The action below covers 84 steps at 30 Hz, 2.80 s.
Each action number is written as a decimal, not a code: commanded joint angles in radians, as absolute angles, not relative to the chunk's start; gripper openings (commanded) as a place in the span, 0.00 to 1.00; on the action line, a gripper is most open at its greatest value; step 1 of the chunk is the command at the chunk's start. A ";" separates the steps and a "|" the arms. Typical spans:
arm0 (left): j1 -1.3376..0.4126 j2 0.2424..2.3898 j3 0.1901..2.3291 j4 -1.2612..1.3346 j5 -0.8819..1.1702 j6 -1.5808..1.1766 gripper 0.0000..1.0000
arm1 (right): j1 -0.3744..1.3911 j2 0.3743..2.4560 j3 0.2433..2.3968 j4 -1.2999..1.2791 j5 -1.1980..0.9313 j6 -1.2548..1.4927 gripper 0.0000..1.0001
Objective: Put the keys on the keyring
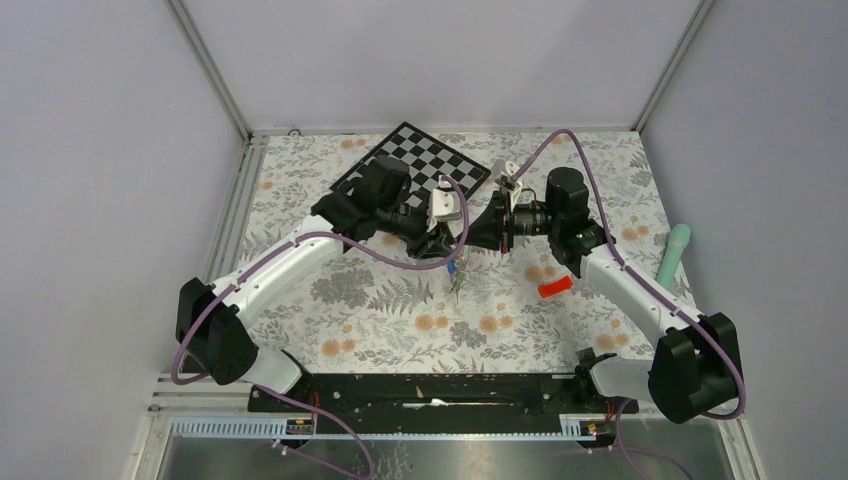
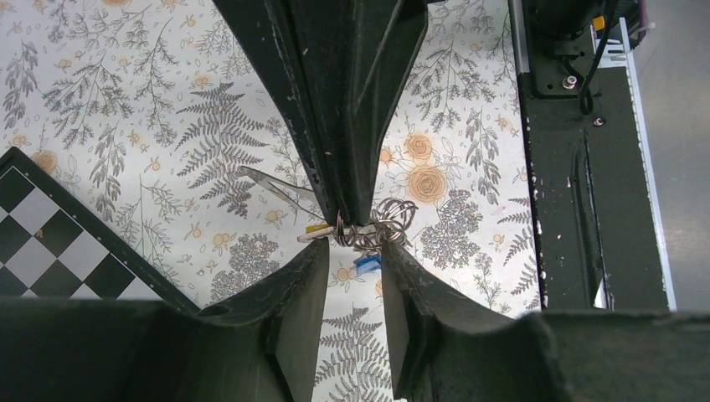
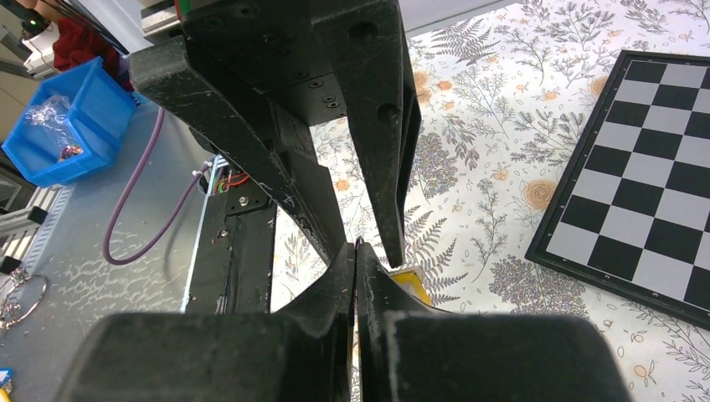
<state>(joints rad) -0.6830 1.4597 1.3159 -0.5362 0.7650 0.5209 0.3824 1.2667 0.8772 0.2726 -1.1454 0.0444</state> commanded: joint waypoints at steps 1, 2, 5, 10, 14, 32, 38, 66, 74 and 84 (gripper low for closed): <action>-0.669 1.456 1.361 -0.488 0.820 0.492 0.36 | 0.377 1.235 0.881 0.301 -1.170 0.020 0.00; -0.668 1.457 1.360 -0.482 0.824 0.485 0.35 | 0.377 1.236 0.880 0.300 -1.169 0.021 0.00; -0.666 1.464 1.363 -0.473 0.839 0.471 0.35 | 0.378 1.235 0.877 0.302 -1.167 0.018 0.00; -0.666 1.471 1.372 -0.461 0.845 0.454 0.34 | 0.377 1.237 0.875 0.302 -1.166 0.017 0.00; -0.663 1.475 1.377 -0.453 0.860 0.441 0.31 | 0.378 1.238 0.874 0.302 -1.165 0.015 0.00; -0.662 1.479 1.386 -0.496 0.871 0.477 0.00 | 0.374 1.231 0.877 0.247 -1.138 -0.049 0.14; -0.669 1.502 1.511 -0.743 0.703 0.616 0.00 | 0.365 1.207 0.908 0.068 -1.069 -0.240 0.35; -0.875 1.678 1.915 -1.191 0.317 0.767 0.00 | 0.371 1.274 0.754 0.654 -1.223 0.216 0.53; -0.875 1.688 1.917 -1.190 0.380 0.754 0.00 | 0.380 1.277 0.745 0.681 -1.221 0.230 0.54; -0.876 1.698 1.920 -1.168 0.412 0.730 0.00 | 0.399 1.282 0.747 0.688 -1.220 0.236 0.49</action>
